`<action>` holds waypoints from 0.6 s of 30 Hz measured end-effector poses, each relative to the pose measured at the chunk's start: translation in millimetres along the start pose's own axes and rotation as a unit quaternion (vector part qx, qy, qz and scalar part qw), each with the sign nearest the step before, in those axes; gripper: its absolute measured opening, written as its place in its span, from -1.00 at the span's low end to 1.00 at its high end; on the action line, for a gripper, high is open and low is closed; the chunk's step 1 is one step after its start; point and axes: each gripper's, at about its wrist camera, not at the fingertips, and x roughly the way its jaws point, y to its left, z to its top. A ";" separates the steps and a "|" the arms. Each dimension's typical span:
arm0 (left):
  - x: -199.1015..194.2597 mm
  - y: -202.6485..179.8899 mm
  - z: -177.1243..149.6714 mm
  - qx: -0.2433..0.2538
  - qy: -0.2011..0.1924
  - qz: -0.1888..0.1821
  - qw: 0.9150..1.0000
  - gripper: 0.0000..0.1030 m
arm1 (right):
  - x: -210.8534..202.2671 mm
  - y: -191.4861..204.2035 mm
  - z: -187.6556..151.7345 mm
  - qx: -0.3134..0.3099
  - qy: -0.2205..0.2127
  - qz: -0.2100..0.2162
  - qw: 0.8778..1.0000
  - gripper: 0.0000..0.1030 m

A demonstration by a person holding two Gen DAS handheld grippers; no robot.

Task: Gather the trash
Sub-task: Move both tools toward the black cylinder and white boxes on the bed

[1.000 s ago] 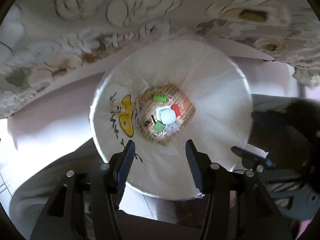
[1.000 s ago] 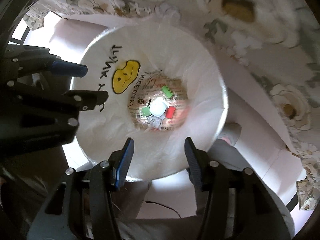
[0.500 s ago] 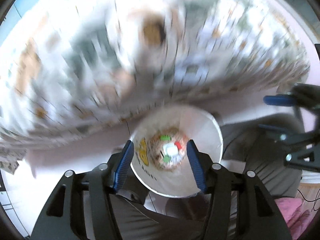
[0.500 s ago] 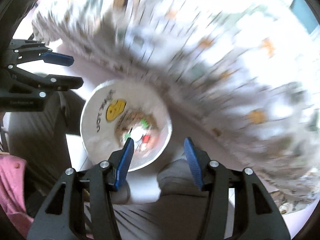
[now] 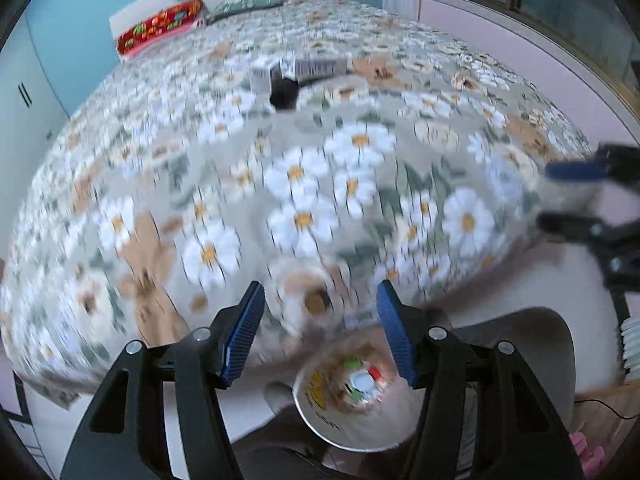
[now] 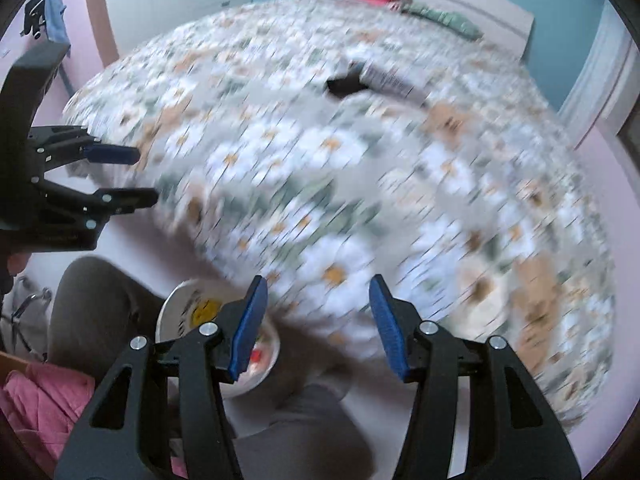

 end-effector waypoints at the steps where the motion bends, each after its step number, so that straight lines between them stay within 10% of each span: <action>1: -2.4 1.9 5.9 0.005 -0.003 0.004 1.000 0.19 | -3.7 -6.7 4.6 0.001 -0.006 -0.003 1.000 0.16; 18: 19.4 37.6 121.0 0.044 -0.029 0.036 0.998 0.40 | -11.7 -102.4 84.9 -0.012 -0.050 -0.027 0.998 0.30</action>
